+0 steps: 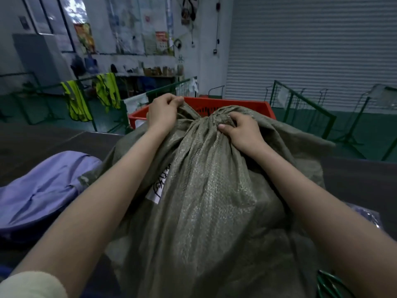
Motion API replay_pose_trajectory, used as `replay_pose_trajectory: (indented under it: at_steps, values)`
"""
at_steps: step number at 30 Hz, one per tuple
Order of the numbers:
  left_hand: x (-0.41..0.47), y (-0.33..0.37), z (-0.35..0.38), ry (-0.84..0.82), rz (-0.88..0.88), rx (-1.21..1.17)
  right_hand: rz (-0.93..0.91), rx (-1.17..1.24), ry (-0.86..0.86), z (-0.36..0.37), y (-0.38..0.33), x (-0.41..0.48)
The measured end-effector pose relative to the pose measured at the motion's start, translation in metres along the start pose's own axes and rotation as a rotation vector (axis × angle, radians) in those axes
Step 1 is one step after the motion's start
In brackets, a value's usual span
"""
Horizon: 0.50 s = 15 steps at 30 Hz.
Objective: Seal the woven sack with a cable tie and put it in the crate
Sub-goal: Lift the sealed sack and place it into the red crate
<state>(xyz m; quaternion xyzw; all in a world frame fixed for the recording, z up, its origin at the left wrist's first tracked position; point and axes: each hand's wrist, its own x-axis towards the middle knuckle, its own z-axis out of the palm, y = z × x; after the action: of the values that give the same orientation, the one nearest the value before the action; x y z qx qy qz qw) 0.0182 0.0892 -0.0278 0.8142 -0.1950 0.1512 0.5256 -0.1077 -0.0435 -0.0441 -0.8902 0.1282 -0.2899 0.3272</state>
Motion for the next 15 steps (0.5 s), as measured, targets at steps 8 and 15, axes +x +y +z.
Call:
replay_pose_trajectory:
  at_steps: [8, 15]
  values:
    - [0.003, -0.006, -0.021, 0.105, -0.003, -0.109, -0.264, -0.480, -0.068, -0.020, -0.027, 0.005]
    - [-0.004, -0.017, -0.021, -0.373, -0.024, 0.205, -0.164, -0.599, 0.030, -0.018, -0.004, 0.011]
